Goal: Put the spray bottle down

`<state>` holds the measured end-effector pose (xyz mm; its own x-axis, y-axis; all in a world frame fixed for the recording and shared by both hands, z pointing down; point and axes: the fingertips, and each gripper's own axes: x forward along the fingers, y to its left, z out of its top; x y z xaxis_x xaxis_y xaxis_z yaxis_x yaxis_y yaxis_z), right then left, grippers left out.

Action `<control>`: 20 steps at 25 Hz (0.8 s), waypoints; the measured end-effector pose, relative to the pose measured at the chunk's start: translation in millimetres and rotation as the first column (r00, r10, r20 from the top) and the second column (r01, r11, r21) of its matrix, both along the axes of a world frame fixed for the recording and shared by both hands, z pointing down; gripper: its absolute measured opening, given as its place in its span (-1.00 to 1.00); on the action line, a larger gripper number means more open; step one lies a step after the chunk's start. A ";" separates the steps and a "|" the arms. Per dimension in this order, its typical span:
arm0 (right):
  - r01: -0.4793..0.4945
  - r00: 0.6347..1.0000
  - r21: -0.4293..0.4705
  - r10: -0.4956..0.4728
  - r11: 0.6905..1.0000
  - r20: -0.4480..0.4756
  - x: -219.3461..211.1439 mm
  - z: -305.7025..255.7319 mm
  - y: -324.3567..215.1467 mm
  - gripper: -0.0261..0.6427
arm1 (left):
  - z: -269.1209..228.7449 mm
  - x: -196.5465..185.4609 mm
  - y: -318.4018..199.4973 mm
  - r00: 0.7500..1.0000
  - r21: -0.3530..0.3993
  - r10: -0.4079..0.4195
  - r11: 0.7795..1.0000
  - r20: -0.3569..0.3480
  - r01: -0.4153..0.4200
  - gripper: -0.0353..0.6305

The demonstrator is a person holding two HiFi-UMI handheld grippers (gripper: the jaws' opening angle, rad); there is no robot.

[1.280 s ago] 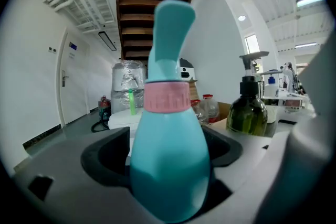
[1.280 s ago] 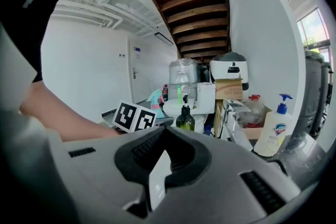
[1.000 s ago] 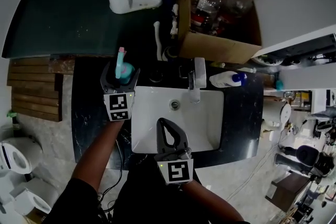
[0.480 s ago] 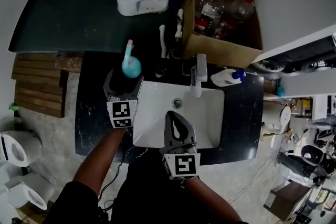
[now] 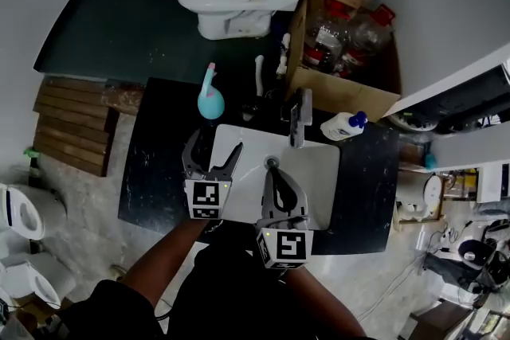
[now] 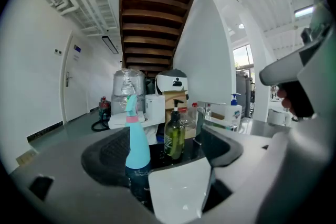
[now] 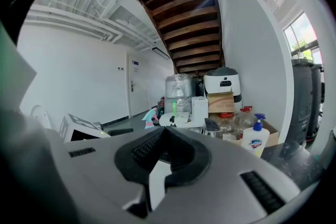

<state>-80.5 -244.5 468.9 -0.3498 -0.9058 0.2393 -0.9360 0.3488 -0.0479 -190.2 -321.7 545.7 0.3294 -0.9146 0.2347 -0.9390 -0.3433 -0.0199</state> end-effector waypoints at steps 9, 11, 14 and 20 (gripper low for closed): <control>-0.001 1.000 0.036 0.001 0.999 0.012 51.5 -23.1 29.9 -0.88 | -35.9 46.3 66.3 1.000 -0.002 -0.011 1.000 -0.009 0.011 0.38; -0.006 1.000 0.042 0.006 0.999 0.005 71.1 -28.0 37.9 -0.88 | -46.1 65.6 85.1 1.000 0.000 0.008 1.000 -0.009 -0.008 0.38; -0.021 1.000 0.048 0.021 0.999 0.008 101.4 -34.6 48.7 -0.88 | -62.3 95.0 111.3 0.999 0.018 0.035 0.999 -0.031 -0.034 0.38; -0.008 1.000 0.086 0.007 0.996 0.015 151.2 -50.5 71.0 -0.88 | -97.4 149.1 148.8 0.997 0.089 0.066 0.994 -0.037 -0.062 0.38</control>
